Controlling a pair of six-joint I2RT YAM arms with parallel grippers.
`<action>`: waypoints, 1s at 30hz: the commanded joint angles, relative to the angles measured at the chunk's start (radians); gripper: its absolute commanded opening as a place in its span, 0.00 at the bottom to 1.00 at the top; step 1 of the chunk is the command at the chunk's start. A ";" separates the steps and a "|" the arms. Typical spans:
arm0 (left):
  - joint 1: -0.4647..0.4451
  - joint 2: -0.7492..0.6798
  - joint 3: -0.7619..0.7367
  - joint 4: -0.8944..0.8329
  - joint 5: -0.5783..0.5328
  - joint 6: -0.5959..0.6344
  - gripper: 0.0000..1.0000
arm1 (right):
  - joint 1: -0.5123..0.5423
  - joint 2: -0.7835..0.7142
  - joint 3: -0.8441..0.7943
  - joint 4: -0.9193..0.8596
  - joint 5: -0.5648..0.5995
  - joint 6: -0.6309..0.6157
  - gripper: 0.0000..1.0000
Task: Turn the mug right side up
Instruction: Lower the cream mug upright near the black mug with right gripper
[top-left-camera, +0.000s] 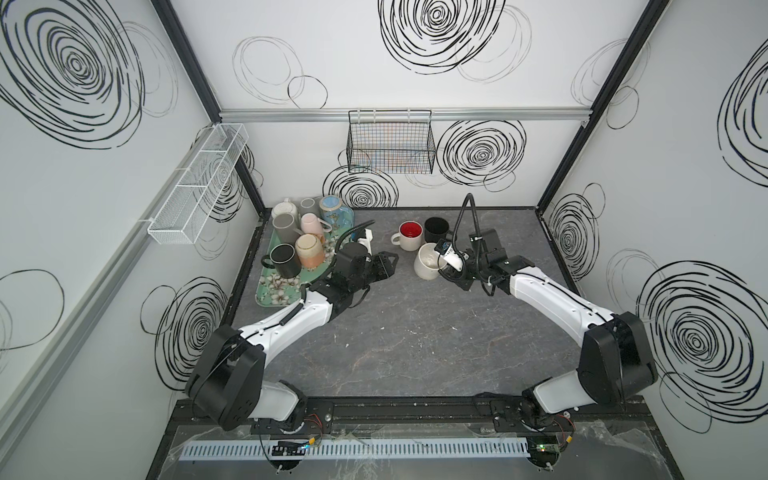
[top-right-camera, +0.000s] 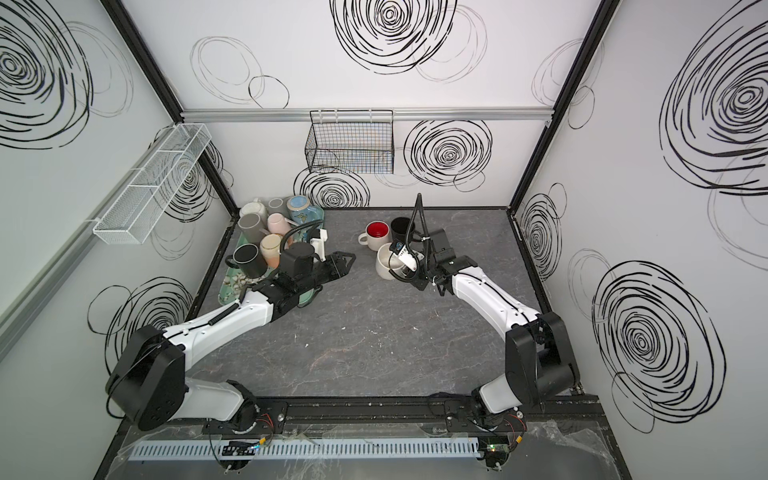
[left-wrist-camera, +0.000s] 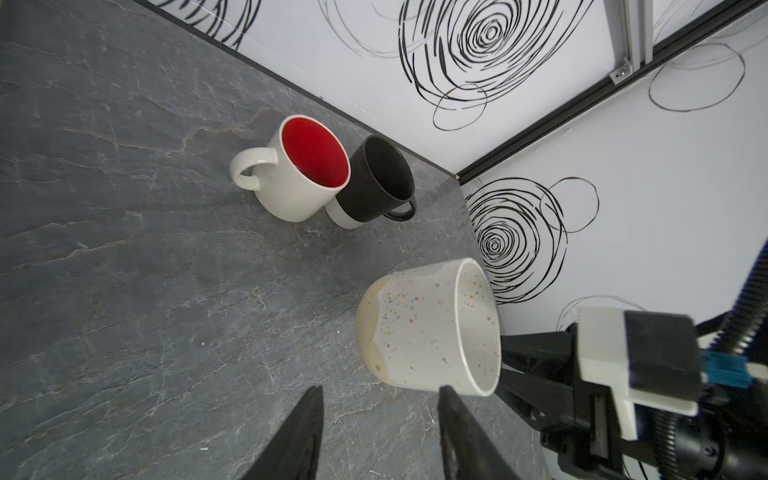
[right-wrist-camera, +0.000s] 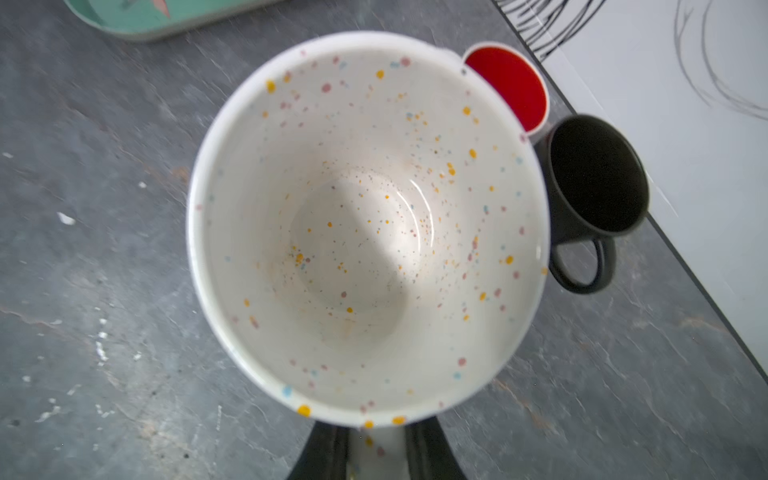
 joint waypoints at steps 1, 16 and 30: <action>-0.039 0.050 0.074 -0.045 -0.012 0.077 0.48 | -0.004 0.006 0.001 0.066 0.111 -0.090 0.00; -0.079 0.251 0.216 -0.056 0.056 0.101 0.48 | -0.111 0.184 0.075 0.131 0.054 -0.139 0.00; -0.081 0.315 0.240 -0.026 0.053 0.093 0.48 | -0.167 0.310 0.151 0.143 -0.058 -0.254 0.19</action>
